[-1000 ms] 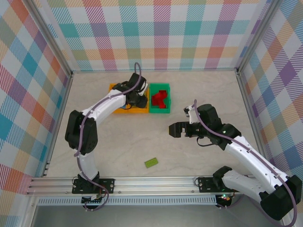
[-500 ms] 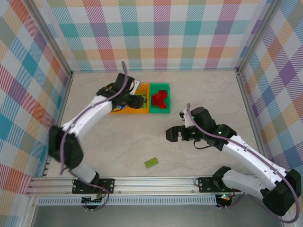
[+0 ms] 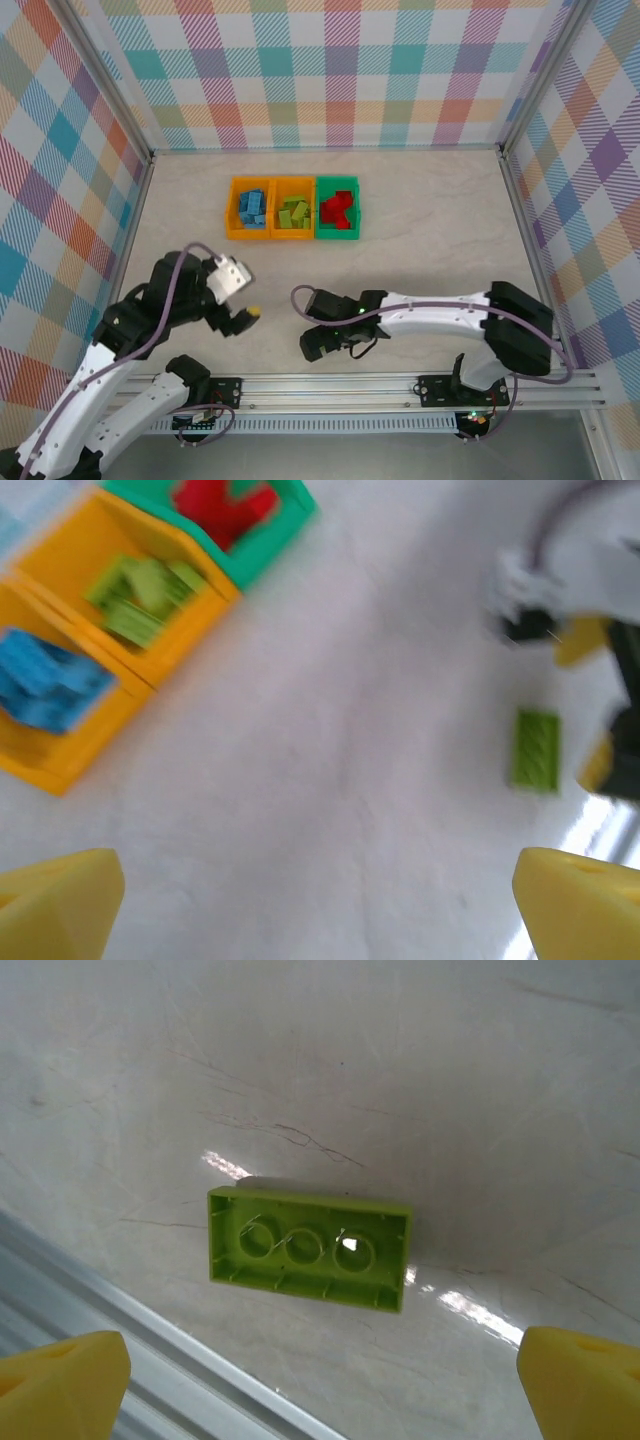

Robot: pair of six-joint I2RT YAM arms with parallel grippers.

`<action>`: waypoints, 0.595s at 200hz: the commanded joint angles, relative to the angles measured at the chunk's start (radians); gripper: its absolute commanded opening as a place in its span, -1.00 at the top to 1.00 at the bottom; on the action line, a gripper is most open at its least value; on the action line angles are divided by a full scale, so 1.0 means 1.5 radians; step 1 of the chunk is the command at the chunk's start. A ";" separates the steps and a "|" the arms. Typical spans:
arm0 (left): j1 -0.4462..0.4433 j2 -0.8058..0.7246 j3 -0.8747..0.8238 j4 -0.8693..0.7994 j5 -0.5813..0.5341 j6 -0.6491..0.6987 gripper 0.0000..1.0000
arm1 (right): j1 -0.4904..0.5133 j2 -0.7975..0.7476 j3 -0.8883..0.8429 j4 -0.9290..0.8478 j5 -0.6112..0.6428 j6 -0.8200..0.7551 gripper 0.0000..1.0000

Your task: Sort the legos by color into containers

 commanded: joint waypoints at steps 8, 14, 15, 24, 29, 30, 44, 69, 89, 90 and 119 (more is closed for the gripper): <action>0.000 -0.063 -0.054 -0.088 0.112 0.152 -1.00 | 0.018 0.052 0.054 0.016 0.032 0.030 -0.99; 0.000 -0.073 -0.062 -0.101 0.112 0.181 -1.00 | 0.022 0.064 0.060 0.018 0.032 0.029 -0.99; 0.000 -0.074 -0.063 -0.103 0.112 0.186 -1.00 | 0.023 0.067 0.061 0.018 0.032 0.030 -0.99; 0.000 -0.083 -0.070 -0.118 0.110 0.220 -1.00 | 0.027 0.082 0.069 0.017 0.036 0.032 -0.99; 0.000 -0.085 -0.073 -0.122 0.109 0.230 -1.00 | 0.030 0.092 0.072 0.015 0.040 0.036 -0.99; 0.000 -0.086 -0.073 -0.123 0.110 0.232 -1.00 | 0.031 0.094 0.073 0.015 0.041 0.037 -0.99; 0.000 -0.087 -0.077 -0.119 0.121 0.239 -1.00 | 0.039 0.116 0.078 0.006 0.061 0.051 -0.99; -0.001 -0.088 -0.082 -0.107 0.140 0.243 -1.00 | 0.052 0.140 0.086 -0.019 0.107 0.062 -0.91; -0.002 -0.088 -0.089 -0.108 0.127 0.257 -1.00 | 0.064 0.162 0.098 -0.039 0.124 0.057 -0.73; -0.002 -0.088 -0.089 -0.108 0.127 0.257 -1.00 | 0.064 0.164 0.099 -0.040 0.124 0.057 -0.72; -0.003 -0.088 -0.092 -0.106 0.133 0.260 -1.00 | 0.069 0.172 0.097 -0.042 0.130 0.065 -0.31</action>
